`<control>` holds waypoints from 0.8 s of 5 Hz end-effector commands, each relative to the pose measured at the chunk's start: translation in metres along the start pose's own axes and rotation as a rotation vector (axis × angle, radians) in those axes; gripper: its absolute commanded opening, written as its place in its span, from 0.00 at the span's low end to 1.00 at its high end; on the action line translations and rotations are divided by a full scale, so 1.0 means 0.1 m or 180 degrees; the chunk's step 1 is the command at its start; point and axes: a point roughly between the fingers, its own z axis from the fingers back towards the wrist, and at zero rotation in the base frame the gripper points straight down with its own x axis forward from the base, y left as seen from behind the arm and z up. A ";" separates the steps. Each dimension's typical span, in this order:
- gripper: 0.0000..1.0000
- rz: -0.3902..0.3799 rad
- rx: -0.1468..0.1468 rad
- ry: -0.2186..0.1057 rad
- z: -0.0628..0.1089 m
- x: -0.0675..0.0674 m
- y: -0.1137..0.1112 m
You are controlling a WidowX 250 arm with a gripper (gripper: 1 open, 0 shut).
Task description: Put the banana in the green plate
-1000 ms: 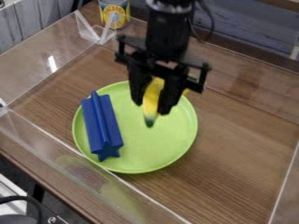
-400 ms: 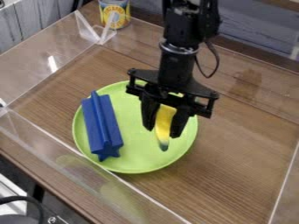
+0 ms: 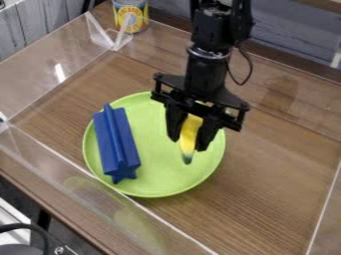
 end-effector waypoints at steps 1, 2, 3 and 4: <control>0.00 -0.0130 -0.0028 -0.0141 0.09 0.15 0.08; 0.00 -0.0217 -0.0046 -0.0142 -0.03 0.25 0.01; 0.00 -0.0283 -0.0068 -0.0163 -0.15 0.35 -0.05; 0.00 -0.0320 -0.0099 -0.0184 -0.10 0.29 0.01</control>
